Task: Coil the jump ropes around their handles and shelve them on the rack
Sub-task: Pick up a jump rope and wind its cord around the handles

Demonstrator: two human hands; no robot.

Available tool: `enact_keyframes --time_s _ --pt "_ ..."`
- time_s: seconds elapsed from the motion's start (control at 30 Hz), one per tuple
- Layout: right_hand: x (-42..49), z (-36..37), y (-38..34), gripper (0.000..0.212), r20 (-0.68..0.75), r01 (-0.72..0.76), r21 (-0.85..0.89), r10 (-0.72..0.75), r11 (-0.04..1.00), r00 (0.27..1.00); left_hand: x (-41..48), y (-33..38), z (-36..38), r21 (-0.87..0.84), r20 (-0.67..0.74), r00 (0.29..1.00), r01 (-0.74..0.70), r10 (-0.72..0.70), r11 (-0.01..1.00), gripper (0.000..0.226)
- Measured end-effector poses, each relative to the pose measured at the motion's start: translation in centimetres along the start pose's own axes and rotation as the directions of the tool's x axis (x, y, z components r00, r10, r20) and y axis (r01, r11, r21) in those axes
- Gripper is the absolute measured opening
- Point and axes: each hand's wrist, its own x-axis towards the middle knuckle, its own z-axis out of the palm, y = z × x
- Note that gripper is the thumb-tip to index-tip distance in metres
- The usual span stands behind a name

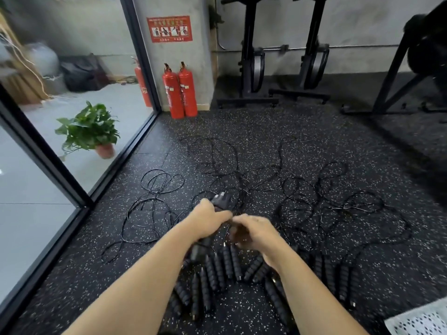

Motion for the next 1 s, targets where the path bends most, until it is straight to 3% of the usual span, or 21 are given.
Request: enact_keyframes --time_s 0.03,0.1,0.17,0.2,0.3,0.4,0.43,0.5,0.57,0.67,0.77,0.87,0.93,1.0 --pt "0.9 -0.4 -0.5 0.021 -0.096 0.055 -0.064 -0.061 0.996 0.993 0.0 0.3 -1.2 0.252 -0.050 0.998 -0.032 0.046 0.967 0.058" --pt "2.3 -0.6 -2.2 0.037 -0.203 0.145 -0.231 -0.194 0.962 0.960 -0.4 1.3 -3.4 0.606 -0.108 0.985 -0.044 0.137 0.794 0.056" --pt "3.5 0.1 -4.0 0.050 -0.138 0.250 -0.328 -0.308 0.911 0.941 -0.3 2.1 -5.1 0.737 -0.089 0.977 -0.067 0.194 0.673 0.053" --pt "4.1 0.6 -4.6 0.054 -0.086 0.296 -0.348 -0.345 0.890 0.935 -0.3 2.6 -5.9 0.720 -0.042 0.982 -0.099 0.186 0.687 0.052" --pt "5.8 2.0 -5.7 0.050 0.019 0.349 -0.278 -0.358 0.895 0.933 0.0 3.1 -7.9 0.468 0.102 0.987 -0.160 0.127 0.869 0.045" --pt "7.2 2.4 -5.1 0.024 -0.011 0.332 -0.225 -0.343 0.916 0.939 0.0 2.7 -9.5 0.018 0.175 0.977 -0.125 0.120 0.992 0.022" --pt "7.6 2.2 -4.8 0.019 -0.043 0.315 -0.243 -0.335 0.917 0.941 0.1 2.3 -10.0 -0.168 0.182 0.977 -0.082 0.112 0.982 0.016" --pt "8.0 1.5 -3.9 0.021 -0.083 0.283 -0.323 -0.325 0.903 0.942 0.3 1.4 -11.1 -0.491 0.165 0.983 0.008 0.084 0.871 0.013" --pt "8.5 0.6 -2.8 0.024 -0.109 0.222 -0.435 -0.296 0.873 0.949 0.5 0.8 -12.3 -0.676 0.131 0.990 0.056 0.046 0.735 0.018" --pt "9.1 -1.0 -1.3 0.023 -0.167 0.121 -0.623 -0.283 0.773 0.945 0.6 0.3 -13.6 -0.800 0.063 0.998 0.048 0.004 0.599 0.024" --pt "9.0 -2.6 -0.5 0.019 -0.192 0.042 -0.765 -0.290 0.643 0.938 0.8 -0.1 -14.5 -0.891 0.007 0.998 0.034 -0.063 0.452 0.013" --pt "8.8 -3.7 -0.1 0.022 -0.190 -0.033 -0.846 -0.243 0.532 0.951 0.9 -0.2 -14.8 -0.954 -0.003 0.994 0.030 -0.110 0.297 0.014" --pt "8.6 -3.6 -0.7 0.023 -0.169 -0.031 -0.875 -0.245 0.484 0.955 1.0 0.0 -14.2 -0.945 -0.030 0.991 0.013 -0.128 0.327 0.018" --pt "8.5 -2.8 -2.0 0.018 -0.104 0.043 -0.903 -0.315 0.427 0.943 0.9 0.7 -12.7 -0.895 -0.019 0.996 0.021 -0.086 0.445 0.027"
